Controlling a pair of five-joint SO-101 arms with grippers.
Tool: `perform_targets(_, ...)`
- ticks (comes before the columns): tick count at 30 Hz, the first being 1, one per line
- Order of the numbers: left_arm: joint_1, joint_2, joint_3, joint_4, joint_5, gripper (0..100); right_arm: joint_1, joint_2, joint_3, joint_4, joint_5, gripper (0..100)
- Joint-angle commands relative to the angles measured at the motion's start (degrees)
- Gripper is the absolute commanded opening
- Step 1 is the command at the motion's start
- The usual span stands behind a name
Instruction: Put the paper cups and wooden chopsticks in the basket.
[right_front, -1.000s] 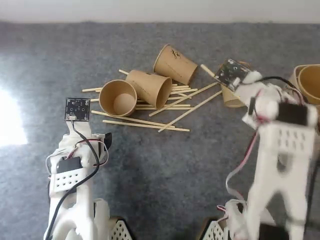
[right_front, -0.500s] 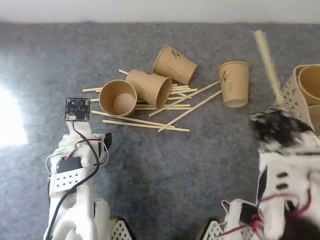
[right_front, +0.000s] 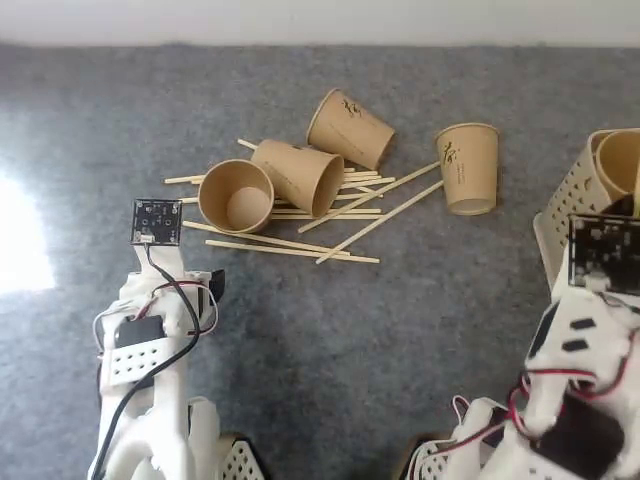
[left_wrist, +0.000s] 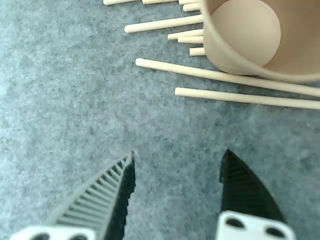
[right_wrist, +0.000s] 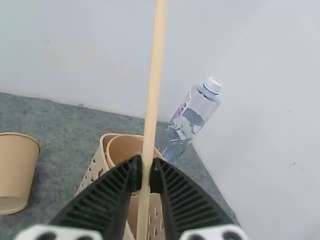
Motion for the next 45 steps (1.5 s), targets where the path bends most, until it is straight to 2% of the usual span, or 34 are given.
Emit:
perform_targets(1, 0.2, -0.5, -0.7, -1.1, 0.3, 26, 4.0, 0.0, 4.8, -11.8, -3.8, 0.7)
perform_targets(4, 0.2, -0.5, -0.7, -1.1, 0.3, 26, 9.4, 0.4, 12.3, -21.8, -7.7, 0.7)
perform_targets(7, 0.3, -0.5, -0.7, -1.1, 0.3, 26, 12.0, 0.4, 21.4, -31.3, -8.6, 0.7)
perform_targets(15, 0.3, -0.5, -0.7, -1.1, 0.3, 26, 11.3, 0.3, 36.0, -48.0, -10.5, 0.7)
perform_targets(22, 0.3, -0.5, -0.7, -2.0, 0.3, 26, 9.8, 0.3, 39.2, -48.7, -10.9, 1.7)
perform_targets(27, 0.3, -0.5, -0.6, -2.2, 0.3, 26, 11.3, -0.1, 40.1, -49.0, -10.8, 20.6)
perform_targets(30, 0.3, -0.5, -0.6, -2.2, 0.3, 26, 12.1, -0.2, 39.3, -49.3, -11.2, 19.2)
perform_targets(36, 0.3, -0.5, -0.6, -2.1, 0.5, 26, 12.3, -0.3, 36.7, -47.2, -11.1, 17.8)
perform_targets(40, 0.3, -0.5, -2.3, -1.1, 3.3, 26, 10.0, -3.2, 25.5, -27.6, -12.9, 17.7)
perform_targets(42, 0.3, -0.5, -6.5, 4.3, 4.5, 26, 6.7, -4.4, 18.3, -18.1, -12.8, 17.7)
perform_targets(45, 0.6, -0.5, -16.7, 17.9, 1.4, 26, 1.2, -5.8, 9.9, -7.1, -11.0, 17.6)
